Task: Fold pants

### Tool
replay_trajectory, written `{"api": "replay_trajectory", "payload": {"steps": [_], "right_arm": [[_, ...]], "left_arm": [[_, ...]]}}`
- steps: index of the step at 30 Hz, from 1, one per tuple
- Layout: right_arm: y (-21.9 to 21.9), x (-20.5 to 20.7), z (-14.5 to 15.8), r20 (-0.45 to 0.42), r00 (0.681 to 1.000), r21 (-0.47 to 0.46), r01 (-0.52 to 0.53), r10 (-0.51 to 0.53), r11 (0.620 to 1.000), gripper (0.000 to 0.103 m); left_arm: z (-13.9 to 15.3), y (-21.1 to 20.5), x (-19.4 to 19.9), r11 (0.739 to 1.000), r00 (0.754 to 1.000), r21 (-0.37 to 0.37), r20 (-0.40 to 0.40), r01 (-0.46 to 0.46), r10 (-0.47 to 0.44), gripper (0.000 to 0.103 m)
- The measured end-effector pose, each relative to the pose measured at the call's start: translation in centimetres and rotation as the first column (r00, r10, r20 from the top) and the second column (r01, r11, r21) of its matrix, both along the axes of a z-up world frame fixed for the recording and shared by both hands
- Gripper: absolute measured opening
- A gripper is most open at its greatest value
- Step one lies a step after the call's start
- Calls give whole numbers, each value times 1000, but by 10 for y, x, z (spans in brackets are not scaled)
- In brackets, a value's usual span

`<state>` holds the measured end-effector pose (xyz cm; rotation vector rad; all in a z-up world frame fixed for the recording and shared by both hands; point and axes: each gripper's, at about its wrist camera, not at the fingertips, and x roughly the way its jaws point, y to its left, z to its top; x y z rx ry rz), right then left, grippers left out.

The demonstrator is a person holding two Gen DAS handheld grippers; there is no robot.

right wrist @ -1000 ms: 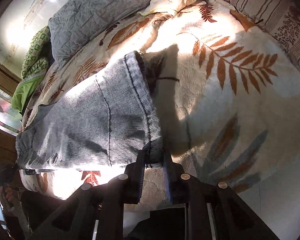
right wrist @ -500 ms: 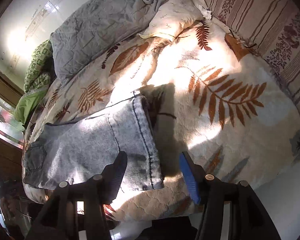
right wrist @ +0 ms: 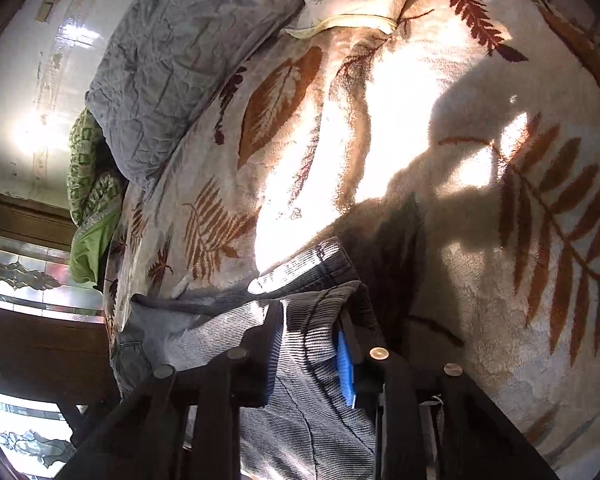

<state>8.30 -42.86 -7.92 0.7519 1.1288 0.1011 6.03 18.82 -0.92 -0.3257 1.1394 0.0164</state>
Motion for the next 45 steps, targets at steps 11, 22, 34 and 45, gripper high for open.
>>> {"api": "replay_trajectory", "payload": {"steps": [11,22,34,45], "right_arm": [[11,-7,5,42,999,-362,21,-6,932,16],[37,-82,54,235,970,-130,-38,68,991,50],[86,-75,40,84,990,-321,-82,114,944,46],[291,61,74,165,843,-244,-468,512,849,47]], "left_arm": [[-20,-21,6,992,998,115,-7,55,-55,66],[1,-20,-2,998,998,50,56,21,-24,66],[2,-28,-2,993,997,114,77,18,-27,70],[-33,-41,3,977,988,208,134,49,-78,77]]}}
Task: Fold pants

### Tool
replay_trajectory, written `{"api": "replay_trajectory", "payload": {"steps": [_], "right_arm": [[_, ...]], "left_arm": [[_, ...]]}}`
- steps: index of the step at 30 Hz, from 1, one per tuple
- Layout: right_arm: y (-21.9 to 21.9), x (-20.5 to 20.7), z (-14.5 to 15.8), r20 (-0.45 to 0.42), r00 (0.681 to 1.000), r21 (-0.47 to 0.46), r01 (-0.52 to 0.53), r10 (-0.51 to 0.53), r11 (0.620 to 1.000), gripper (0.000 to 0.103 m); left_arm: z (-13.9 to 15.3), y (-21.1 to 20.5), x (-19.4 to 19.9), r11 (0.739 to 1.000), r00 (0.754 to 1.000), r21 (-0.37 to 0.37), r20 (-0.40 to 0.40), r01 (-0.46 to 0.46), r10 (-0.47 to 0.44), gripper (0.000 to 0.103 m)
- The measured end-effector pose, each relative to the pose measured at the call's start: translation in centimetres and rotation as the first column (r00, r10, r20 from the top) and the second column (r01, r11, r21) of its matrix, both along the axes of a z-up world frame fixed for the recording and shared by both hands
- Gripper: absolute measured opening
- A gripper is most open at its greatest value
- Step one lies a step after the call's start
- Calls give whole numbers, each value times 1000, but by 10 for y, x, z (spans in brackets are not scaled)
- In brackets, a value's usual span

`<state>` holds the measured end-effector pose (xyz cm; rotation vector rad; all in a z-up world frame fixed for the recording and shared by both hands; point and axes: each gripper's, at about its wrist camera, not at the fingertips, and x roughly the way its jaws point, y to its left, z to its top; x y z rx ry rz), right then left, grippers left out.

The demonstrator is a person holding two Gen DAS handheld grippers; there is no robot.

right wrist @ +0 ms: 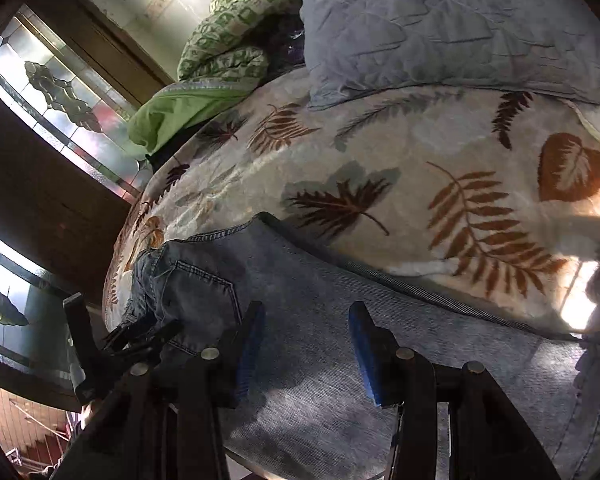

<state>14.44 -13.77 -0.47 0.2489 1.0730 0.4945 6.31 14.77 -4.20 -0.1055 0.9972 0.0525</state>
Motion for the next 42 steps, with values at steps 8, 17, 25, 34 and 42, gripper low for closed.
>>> {"api": "replay_trajectory", "payload": {"steps": [8,17,25,34,42], "right_arm": [[92,80,-43,-73,989,-141,-135,126,981,47],[138,85,-62,-81,958,-265,-287,275,921,22],[163,77,-38,133,948,-551,-172,289,817,2],[142,75,-39,167,969,-445,-93,185,891,9],[141,74,-41,100,971,-347,-171,218,922,80]], "left_arm": [[-1,3,-3,999,999,-20,30,43,-42,80],[-2,0,-5,996,996,-21,38,82,-81,84],[-2,3,-6,996,996,-40,42,85,-83,86],[-3,0,-6,996,996,-26,42,82,-81,87],[-3,-1,-5,997,996,-21,40,78,-77,88]]}}
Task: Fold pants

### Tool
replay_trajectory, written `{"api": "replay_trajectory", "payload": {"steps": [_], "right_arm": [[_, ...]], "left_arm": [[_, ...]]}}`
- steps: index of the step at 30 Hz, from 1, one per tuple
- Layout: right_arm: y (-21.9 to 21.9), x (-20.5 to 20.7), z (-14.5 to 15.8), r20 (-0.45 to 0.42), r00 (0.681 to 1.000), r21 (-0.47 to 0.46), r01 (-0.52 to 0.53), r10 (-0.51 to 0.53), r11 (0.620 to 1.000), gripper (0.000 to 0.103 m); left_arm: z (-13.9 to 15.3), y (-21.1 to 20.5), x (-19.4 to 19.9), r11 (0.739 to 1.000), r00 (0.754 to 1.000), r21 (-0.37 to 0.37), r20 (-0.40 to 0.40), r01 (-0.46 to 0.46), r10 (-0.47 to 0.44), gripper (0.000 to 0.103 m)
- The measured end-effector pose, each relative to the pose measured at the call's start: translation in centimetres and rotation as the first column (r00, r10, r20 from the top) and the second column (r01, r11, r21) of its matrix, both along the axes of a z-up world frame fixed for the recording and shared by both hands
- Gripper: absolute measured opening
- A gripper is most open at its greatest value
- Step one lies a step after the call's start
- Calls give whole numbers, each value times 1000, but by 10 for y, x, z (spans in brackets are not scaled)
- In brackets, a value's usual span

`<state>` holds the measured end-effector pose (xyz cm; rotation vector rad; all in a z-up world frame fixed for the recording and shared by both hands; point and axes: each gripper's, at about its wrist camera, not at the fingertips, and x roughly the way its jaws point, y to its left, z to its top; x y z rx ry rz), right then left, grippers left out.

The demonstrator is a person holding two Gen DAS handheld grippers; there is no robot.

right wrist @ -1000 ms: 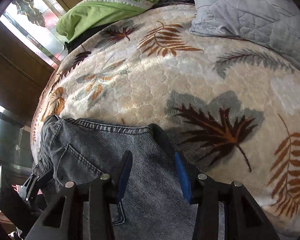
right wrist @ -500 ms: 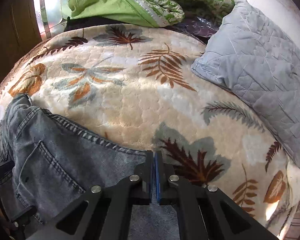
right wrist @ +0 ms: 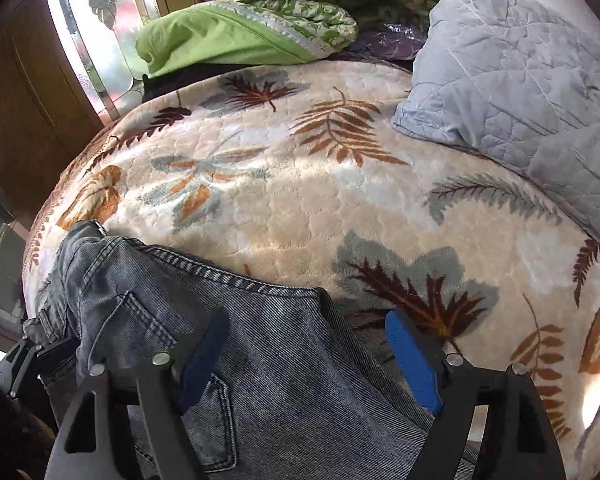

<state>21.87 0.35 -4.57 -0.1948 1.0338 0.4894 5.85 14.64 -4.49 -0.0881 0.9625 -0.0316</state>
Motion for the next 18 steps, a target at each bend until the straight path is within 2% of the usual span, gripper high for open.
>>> {"api": "replay_trajectory", "payload": {"steps": [2,4,5,6,7,10,14,17,18], "right_arm": [[2,5,-13,-63,998,16,-7,8,1000,63],[7,8,-24,-93,996,-9,-17,16,1000,26],[10,8,-27,-95,995,-27,-31,29,999,23],[13,6,-28,-87,995,-47,-47,43,998,12],[17,4,-27,-67,996,-74,-59,54,996,7],[24,2,-20,34,998,-178,-45,51,983,3],[27,7,-29,35,998,-210,-36,45,977,4],[18,4,-27,37,999,-161,-15,22,987,12],[10,2,-22,38,999,-132,16,-11,991,21]], "left_arm": [[0,0,1,1000,1000,-4,0,0,0,88],[0,0,2,1000,1000,-5,-1,0,0,89],[-1,0,2,1000,1000,-3,-1,1,-1,89],[-1,0,2,1000,1000,-1,-1,2,-2,89],[-1,-1,2,1000,1000,1,-1,2,-2,89],[-1,-1,3,1000,1000,1,-2,2,-2,89],[-2,-2,3,1000,1000,7,-3,-1,1,89],[-2,-4,2,1000,1000,22,-2,1,-1,89],[-2,-5,2,1000,1000,29,-1,2,-2,89]]}}
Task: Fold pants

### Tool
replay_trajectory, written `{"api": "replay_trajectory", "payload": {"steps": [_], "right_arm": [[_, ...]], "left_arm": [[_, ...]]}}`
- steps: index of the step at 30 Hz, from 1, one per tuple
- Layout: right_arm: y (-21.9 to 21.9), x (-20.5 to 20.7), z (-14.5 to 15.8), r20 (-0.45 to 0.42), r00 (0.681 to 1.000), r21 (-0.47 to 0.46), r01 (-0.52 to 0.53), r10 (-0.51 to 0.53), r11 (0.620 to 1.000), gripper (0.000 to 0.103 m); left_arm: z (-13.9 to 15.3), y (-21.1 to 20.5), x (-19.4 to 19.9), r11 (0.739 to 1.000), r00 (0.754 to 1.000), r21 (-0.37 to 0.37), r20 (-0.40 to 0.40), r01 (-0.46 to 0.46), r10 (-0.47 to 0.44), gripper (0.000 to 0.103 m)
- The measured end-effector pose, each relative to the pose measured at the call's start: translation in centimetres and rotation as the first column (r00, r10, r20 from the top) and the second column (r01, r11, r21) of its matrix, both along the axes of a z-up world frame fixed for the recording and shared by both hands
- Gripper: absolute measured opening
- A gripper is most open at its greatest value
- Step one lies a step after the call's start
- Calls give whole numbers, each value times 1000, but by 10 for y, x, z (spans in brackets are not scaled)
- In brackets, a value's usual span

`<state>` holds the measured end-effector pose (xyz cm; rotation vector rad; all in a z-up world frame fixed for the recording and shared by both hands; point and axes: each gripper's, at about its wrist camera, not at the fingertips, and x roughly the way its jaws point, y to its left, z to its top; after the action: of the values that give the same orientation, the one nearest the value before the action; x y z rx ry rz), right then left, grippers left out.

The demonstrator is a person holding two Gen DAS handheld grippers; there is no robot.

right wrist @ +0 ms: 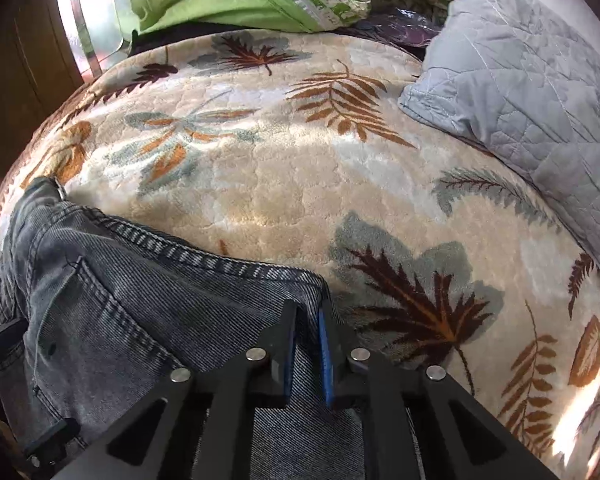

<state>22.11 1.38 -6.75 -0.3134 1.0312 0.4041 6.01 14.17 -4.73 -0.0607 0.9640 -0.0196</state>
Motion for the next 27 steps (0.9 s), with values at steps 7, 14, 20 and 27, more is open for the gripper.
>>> {"api": "replay_trajectory", "payload": {"steps": [7,14,20,27], "right_arm": [[-80,-58,34,-42,979,282,202,-199,938,58],[-163,-70,-25,-258,890,393,453,-377,800,57],[-223,-124,22,-184,885,565,452,-428,691,58],[-365,-141,-34,-413,698,580,697,-585,422,59]], "left_arm": [[2,0,-1,1000,1000,1,-1,-11,11,89],[-1,-9,2,998,1000,62,-7,-24,25,91],[2,-6,-2,997,998,54,12,-55,54,91],[27,-27,-12,997,998,66,46,-48,45,91]]}}
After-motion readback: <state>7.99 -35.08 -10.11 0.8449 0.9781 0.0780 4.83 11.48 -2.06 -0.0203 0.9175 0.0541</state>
